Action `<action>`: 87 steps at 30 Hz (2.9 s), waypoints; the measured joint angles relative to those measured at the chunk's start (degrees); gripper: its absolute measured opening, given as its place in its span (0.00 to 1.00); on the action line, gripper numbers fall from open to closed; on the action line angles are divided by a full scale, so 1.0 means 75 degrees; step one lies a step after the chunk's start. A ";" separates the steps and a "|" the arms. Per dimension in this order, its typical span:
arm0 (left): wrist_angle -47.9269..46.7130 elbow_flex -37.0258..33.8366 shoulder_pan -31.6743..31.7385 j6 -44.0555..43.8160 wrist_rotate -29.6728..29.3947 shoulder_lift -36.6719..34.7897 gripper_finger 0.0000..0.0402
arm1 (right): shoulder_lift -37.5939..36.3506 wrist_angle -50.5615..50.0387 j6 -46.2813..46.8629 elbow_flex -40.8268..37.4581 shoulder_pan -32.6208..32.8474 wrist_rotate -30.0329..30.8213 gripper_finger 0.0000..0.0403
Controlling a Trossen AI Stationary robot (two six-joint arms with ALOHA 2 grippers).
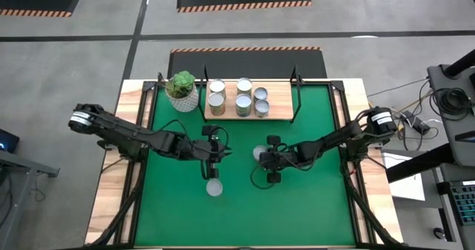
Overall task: Pick and place cans onto a shelf
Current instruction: Put the canned mushrooms on the shelf
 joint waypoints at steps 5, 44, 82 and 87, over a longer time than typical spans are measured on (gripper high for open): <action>-0.0071 -0.0003 0.0000 0.0042 0.0000 0.0021 0.09 | 0.0007 -0.0056 -0.0065 -0.0012 0.0000 -0.0092 0.04; 0.0548 0.0000 0.0003 0.0392 -0.0017 0.0041 0.09 | -0.2675 -0.5330 -0.2654 0.2638 -0.4651 -0.1812 0.02; 0.0530 0.0000 0.0006 0.0546 -0.0020 0.0041 0.09 | -0.1341 -0.4278 -0.4019 0.1751 -0.5135 -0.2092 0.16; 0.0528 0.0000 0.0006 0.0546 -0.0020 0.0041 0.09 | -0.1585 -0.4409 -0.4029 0.1741 -0.5135 -0.1774 0.19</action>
